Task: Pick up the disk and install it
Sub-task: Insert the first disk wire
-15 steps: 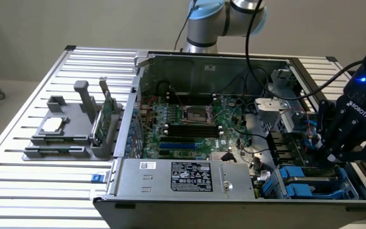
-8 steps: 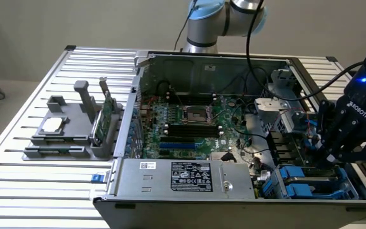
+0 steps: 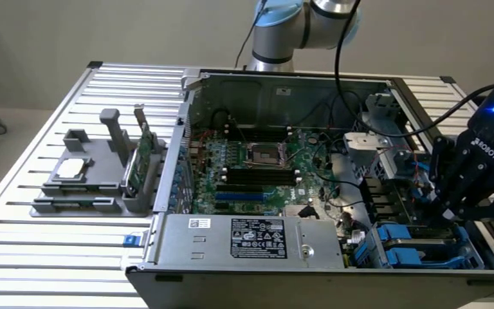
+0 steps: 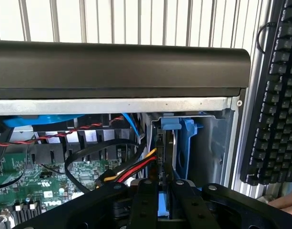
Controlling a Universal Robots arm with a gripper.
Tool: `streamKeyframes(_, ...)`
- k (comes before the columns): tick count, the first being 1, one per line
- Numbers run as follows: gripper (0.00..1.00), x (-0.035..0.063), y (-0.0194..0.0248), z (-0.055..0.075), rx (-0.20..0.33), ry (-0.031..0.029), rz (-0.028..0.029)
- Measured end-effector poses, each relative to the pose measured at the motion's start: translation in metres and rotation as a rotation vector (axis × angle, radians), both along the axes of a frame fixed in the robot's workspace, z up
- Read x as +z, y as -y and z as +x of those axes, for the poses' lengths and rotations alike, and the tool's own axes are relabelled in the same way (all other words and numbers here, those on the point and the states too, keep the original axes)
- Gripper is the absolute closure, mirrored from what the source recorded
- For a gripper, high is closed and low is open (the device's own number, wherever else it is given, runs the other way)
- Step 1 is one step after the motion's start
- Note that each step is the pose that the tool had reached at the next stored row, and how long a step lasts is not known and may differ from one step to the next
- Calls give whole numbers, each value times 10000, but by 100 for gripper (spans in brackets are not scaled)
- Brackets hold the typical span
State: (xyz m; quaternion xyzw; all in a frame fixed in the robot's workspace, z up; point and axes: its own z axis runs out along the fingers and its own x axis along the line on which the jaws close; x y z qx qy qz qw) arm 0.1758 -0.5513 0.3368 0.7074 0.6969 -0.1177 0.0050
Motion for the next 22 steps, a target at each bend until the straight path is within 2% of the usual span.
streamKeyframes(7,84,-6,15,14,-103,-97,18)
streamKeyframes(12,84,-20,20,20,-198,-134,92)
streamKeyframes(18,84,-21,27,39,-246,-156,251)
streamKeyframes(22,84,-21,45,43,-271,-161,438)
